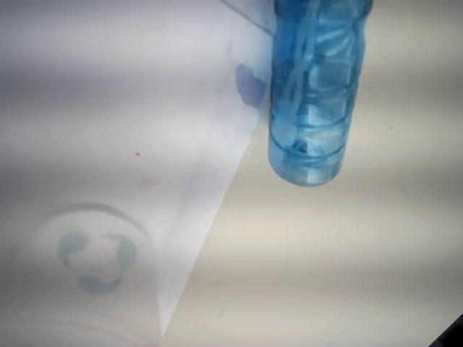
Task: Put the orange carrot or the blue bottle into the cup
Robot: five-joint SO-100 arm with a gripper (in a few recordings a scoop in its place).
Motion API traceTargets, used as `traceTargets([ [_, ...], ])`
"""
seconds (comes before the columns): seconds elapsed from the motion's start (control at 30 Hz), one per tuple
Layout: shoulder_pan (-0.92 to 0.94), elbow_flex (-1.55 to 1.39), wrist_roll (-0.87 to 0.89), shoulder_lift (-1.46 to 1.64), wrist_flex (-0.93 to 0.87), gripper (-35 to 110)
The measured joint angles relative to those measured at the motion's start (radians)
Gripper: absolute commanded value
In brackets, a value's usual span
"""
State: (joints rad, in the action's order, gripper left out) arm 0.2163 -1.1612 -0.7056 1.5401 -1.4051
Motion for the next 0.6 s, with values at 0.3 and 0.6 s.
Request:
traceTargets([
  [0.3, -0.003, 0.298, 0.002, -0.325, -0.112, 36],
  [0.6, -0.006, 0.491, 0.032, -0.499, -0.193, 43],
])
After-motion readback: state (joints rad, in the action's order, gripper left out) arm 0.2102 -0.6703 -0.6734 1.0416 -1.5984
